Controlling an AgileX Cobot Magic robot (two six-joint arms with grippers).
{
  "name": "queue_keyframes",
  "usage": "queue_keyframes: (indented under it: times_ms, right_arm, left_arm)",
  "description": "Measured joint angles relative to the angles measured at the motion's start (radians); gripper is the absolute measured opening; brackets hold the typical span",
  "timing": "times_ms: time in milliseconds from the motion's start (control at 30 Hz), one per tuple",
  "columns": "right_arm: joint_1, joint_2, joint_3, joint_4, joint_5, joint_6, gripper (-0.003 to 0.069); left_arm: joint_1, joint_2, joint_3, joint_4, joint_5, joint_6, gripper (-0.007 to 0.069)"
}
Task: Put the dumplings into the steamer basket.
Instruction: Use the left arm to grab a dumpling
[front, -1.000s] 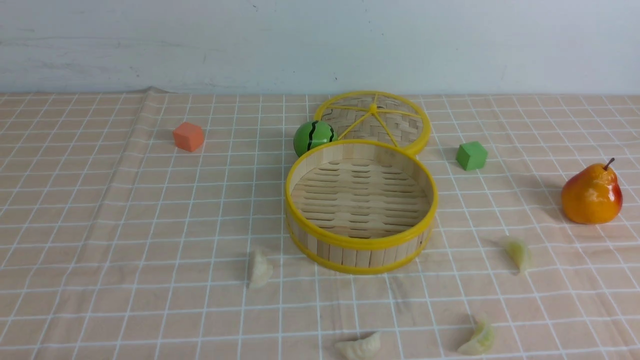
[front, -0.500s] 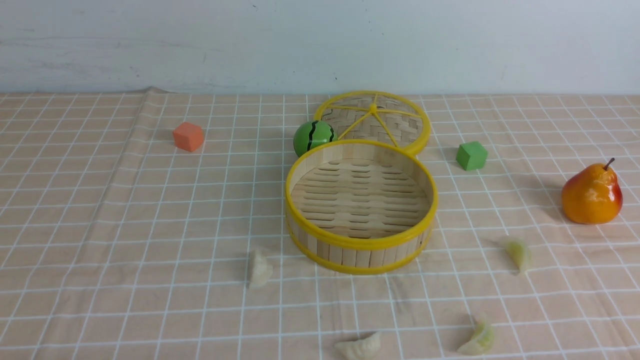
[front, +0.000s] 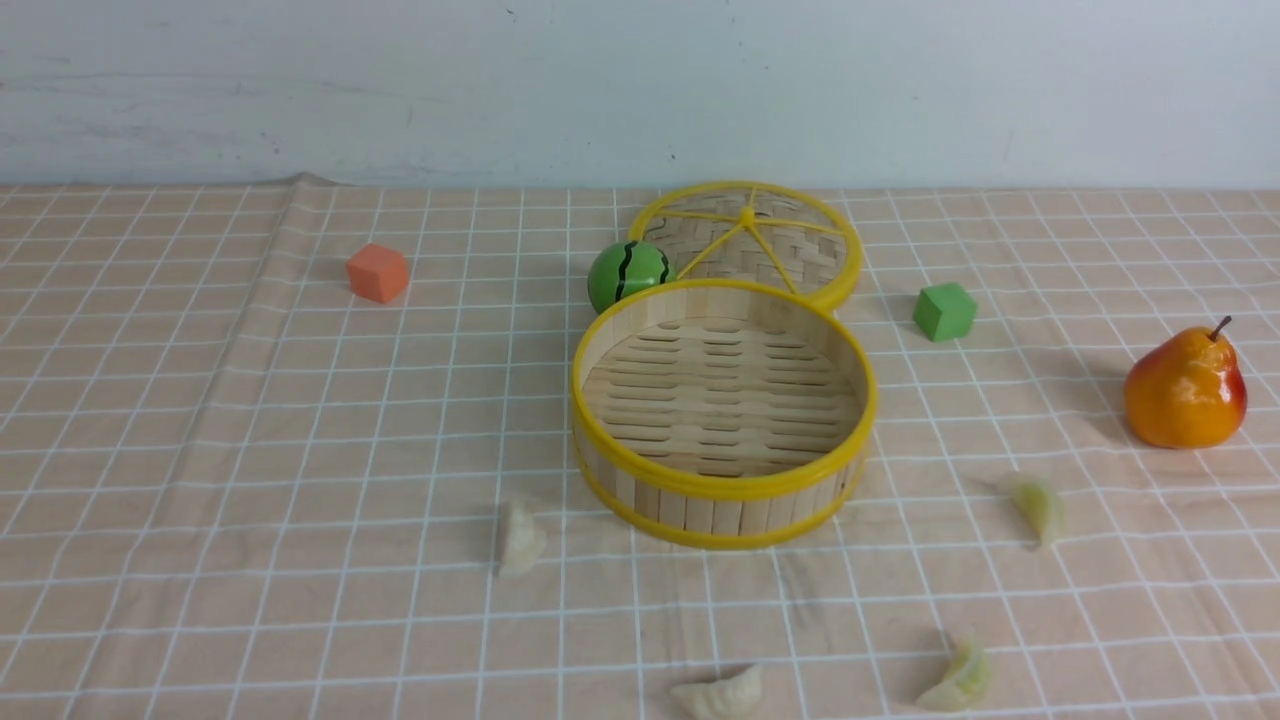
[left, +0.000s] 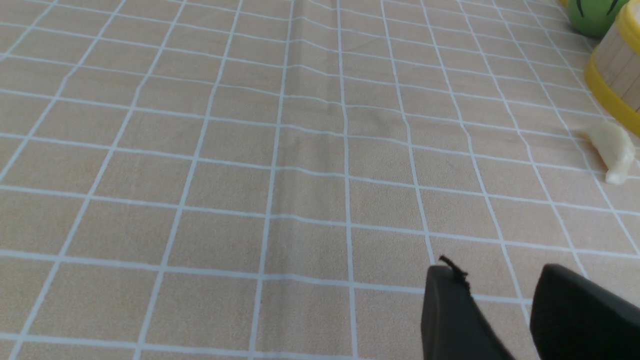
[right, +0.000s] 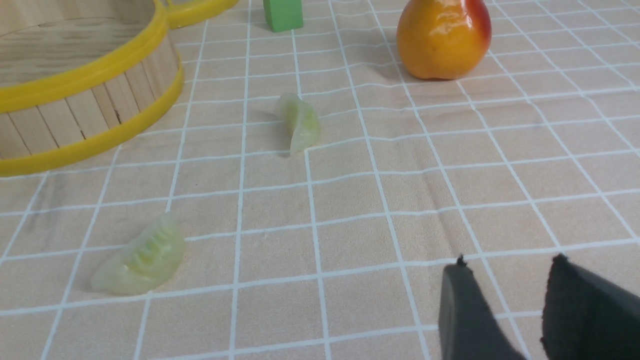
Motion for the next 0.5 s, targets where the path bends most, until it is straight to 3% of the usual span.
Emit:
queue_keyframes:
  times_ms: [267,400,467,500]
  right_arm:
    - [0.000,0.000,0.000,0.000,0.000,0.000,0.0240]
    - [0.000,0.000,0.000,0.020,0.000,0.002,0.0240]
    - [0.000,0.000,0.000,0.135,-0.008,0.046,0.0240]
    - [0.000,0.000,0.000,0.265,-0.010,0.119,0.0240]
  left_arm:
    - [0.000,0.000,0.000,0.000,-0.001,-0.002,0.0238]
    - [0.000,0.000,0.000,-0.094,-0.034,-0.054,0.0238]
    - [0.000,0.000,0.000,-0.302,-0.085,-0.204,0.0238]
    - [0.000,0.000,0.000,-0.433,-0.103,-0.274,0.0238]
